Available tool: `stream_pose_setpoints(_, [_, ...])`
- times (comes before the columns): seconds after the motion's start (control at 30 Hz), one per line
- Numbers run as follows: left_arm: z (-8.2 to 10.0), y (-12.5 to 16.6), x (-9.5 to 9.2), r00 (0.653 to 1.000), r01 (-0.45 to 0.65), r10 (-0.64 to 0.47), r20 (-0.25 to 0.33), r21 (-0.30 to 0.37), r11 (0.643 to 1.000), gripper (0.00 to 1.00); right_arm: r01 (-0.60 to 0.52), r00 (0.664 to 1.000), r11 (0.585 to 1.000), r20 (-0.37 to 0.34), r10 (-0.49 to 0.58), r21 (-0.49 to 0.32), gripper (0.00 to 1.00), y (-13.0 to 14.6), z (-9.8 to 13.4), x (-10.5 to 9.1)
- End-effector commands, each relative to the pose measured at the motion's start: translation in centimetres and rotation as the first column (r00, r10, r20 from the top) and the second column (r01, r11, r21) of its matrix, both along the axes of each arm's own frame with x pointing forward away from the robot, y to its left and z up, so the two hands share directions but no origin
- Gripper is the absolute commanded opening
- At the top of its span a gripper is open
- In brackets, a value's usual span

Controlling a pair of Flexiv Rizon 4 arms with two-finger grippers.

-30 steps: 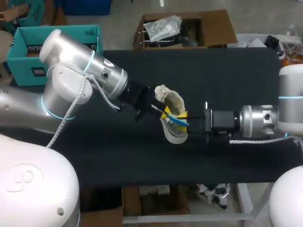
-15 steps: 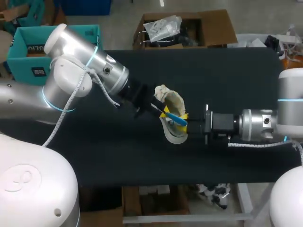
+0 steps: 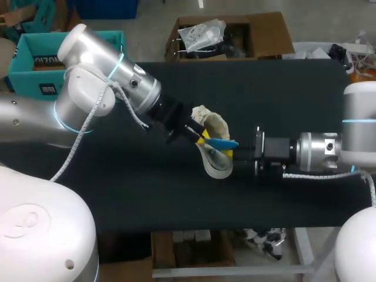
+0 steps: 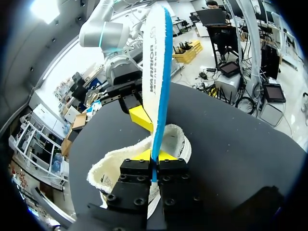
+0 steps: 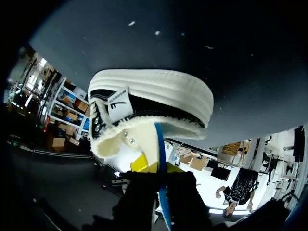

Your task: Open the shoe tongue, take the insole out of the shoe, put the insole back into the shoe, and pack the shoe into the shoebox

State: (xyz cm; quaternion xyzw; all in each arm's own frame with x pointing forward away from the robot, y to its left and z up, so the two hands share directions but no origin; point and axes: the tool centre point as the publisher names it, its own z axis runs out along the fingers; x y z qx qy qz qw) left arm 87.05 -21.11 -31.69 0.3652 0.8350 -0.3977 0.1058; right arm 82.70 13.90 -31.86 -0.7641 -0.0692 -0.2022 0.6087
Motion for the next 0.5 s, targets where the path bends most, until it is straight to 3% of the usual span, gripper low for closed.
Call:
stream_pose_setpoints(0.03, [-0.3,-0.7,0.0,1.0,0.001,-0.001,-0.003,-0.004,1.0,0.0,0.008,1.0,1.0,-0.009,-0.009,-0.02,0.0,0.3,-0.2,0.7])
stream_pose_setpoints(0.27, [-1.0,-1.3,0.2,1.0,-0.016,0.016,0.003,0.008,1.0,0.0,0.051,0.998,0.996,-0.024,-0.053,-0.069,0.0,0.2,-0.3,1.5])
stream_pose_setpoints(0.5, [-2.2,-1.5,0.8,0.999,-0.041,0.041,-0.001,0.032,0.999,0.0,0.066,0.997,0.997,-0.024,-0.067,-0.046,0.0,-0.5,-1.8,2.4])
